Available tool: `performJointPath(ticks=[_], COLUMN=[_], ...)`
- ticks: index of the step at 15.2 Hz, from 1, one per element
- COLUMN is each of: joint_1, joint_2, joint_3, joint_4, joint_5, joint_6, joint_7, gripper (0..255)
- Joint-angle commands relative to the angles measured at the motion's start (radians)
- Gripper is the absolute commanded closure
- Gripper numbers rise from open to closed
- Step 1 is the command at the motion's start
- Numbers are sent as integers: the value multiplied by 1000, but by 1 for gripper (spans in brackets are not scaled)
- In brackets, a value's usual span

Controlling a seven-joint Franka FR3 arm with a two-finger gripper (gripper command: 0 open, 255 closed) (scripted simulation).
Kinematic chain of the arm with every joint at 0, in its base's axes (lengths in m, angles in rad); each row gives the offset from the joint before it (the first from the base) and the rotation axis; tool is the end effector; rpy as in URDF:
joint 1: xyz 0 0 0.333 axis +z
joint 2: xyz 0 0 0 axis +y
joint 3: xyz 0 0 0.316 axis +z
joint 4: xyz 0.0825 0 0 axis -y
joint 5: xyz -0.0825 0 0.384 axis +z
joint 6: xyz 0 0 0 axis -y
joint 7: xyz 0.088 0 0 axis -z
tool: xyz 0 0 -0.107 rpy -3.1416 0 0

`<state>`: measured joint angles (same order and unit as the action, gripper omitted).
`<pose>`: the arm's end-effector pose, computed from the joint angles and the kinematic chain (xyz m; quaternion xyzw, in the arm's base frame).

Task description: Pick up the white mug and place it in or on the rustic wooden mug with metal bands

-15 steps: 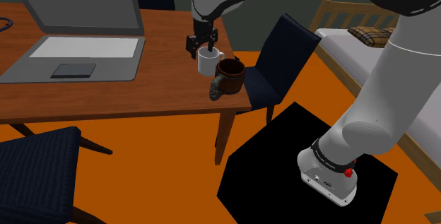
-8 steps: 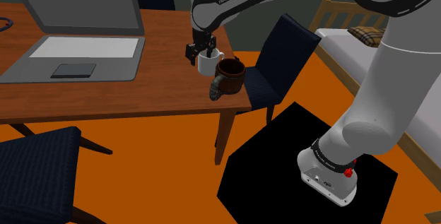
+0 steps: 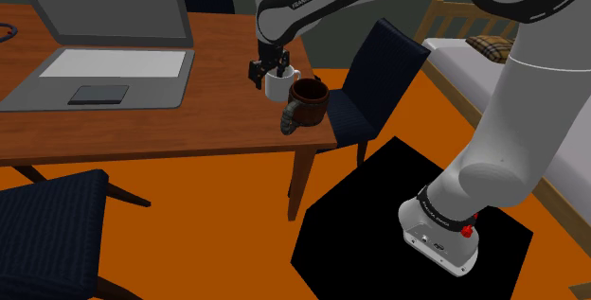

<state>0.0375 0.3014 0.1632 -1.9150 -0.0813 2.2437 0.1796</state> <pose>0.6088 0.1164 0.3428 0.9993 0.0314 0.0173 0.0049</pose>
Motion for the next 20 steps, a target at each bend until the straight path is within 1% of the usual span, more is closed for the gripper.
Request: performJointPath(ticks=[1,10,20], joint_1=[0,0,-3], joint_2=[0,0,-60], joint_3=[0,0,5], joint_4=[0,0,58], joint_5=[0,0,16], joint_6=[0,0,-117], joint_7=[0,0,-12], gripper=[255,255,255])
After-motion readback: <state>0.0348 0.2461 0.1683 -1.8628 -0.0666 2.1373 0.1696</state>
